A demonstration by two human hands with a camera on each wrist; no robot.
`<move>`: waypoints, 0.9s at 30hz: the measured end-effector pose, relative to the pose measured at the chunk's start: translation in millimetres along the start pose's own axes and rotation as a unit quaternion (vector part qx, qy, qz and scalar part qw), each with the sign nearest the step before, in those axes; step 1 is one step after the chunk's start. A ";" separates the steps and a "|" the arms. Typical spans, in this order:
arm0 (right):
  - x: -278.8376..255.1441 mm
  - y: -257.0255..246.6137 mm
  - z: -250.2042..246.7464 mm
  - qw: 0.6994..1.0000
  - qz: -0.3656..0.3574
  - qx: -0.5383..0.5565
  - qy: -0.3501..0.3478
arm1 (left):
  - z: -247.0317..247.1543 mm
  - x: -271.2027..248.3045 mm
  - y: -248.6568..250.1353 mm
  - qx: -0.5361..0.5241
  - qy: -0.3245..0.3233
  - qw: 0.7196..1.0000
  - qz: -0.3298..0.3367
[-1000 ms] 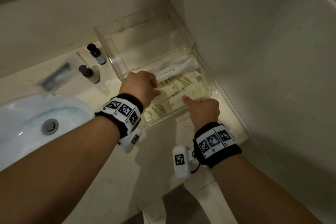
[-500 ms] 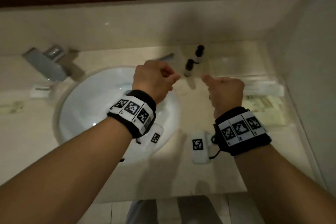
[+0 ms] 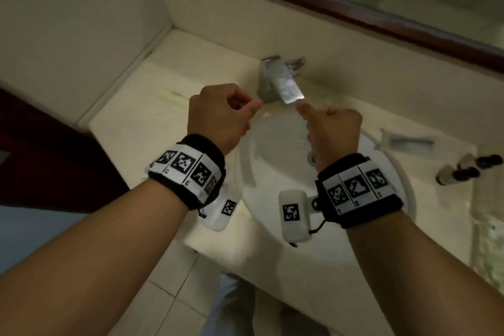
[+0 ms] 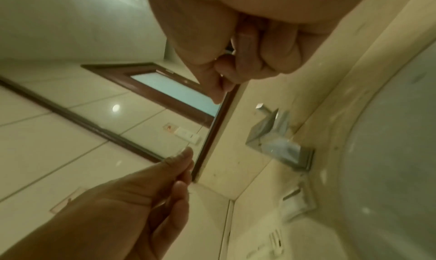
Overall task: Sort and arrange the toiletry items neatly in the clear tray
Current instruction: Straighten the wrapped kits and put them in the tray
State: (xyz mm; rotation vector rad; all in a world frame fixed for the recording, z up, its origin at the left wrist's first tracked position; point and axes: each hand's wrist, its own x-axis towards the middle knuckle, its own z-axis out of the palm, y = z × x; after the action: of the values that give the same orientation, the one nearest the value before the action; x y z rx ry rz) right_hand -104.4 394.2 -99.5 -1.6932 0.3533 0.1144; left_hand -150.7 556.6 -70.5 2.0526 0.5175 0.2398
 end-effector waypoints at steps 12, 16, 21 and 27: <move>42.6 22.9 153.3 0.984 0.027 -0.161 -0.076 | -58.6 90.0 -132.7 0.076 0.019 0.988 -0.132; 95.3 74.2 174.1 0.970 0.095 -0.205 -0.091 | -57.4 117.8 -157.4 0.085 0.007 0.982 -0.169; 107.7 86.1 181.7 0.957 0.104 -0.258 -0.085 | -49.8 149.7 -178.1 0.068 -0.029 0.975 -0.212; 105.1 82.5 185.0 0.952 0.066 -0.293 -0.058 | -35.4 170.0 -193.8 0.113 -0.057 0.972 -0.197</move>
State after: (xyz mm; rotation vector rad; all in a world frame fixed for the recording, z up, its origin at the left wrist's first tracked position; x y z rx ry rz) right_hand -6.0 548.6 -235.8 -2.2366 0.3647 0.4532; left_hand -63.4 746.5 -225.4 2.1131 0.8993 -0.1809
